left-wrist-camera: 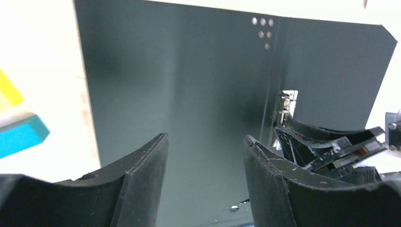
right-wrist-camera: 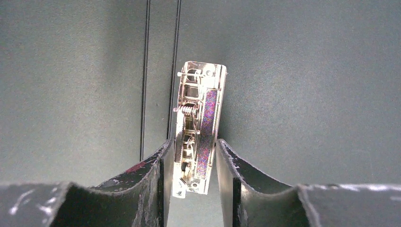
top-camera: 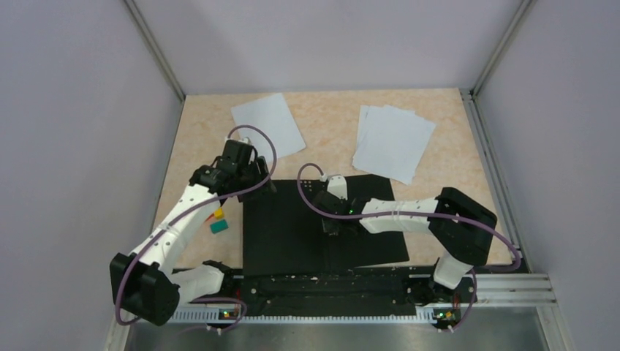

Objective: Put the files into the folder

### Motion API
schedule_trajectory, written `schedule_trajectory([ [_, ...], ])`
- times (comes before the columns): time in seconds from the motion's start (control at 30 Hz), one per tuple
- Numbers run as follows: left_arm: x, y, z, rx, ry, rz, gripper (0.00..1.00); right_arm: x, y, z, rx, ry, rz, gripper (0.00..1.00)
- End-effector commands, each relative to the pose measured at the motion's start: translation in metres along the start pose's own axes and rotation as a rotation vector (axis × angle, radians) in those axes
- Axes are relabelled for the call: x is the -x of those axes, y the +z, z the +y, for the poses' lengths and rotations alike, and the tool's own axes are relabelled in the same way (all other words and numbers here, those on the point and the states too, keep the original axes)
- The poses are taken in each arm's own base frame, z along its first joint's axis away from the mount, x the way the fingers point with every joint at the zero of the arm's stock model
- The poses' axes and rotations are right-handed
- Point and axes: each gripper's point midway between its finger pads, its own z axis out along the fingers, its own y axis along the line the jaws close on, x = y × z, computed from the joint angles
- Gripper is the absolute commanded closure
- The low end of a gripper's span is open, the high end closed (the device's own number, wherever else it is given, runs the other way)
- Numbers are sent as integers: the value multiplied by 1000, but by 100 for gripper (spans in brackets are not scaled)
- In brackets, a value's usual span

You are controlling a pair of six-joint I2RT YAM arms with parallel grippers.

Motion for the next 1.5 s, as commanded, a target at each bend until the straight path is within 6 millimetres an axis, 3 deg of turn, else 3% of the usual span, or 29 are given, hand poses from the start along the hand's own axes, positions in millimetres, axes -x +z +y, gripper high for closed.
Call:
schedule_trajectory([
  [0.0,-10,8,-32,-134,-21,31,37,3,-7,-4,30,-9,7,60],
  [0.23,-56,42,-21,-10,-106,-1,42,27,-38,4,98,-11,-30,44],
  [0.47,-96,66,2,145,-218,-36,47,23,-49,2,121,-28,2,56],
  [0.57,-99,70,19,210,-229,-65,47,15,-44,4,126,-43,30,58],
  [0.77,-96,71,31,294,-213,-98,49,8,-35,12,147,-61,56,63],
  [1.1,-106,80,39,334,-230,-78,60,-5,-34,10,152,-72,84,72],
  [1.47,-118,88,43,356,-252,-45,84,-16,-31,12,154,-82,102,77],
])
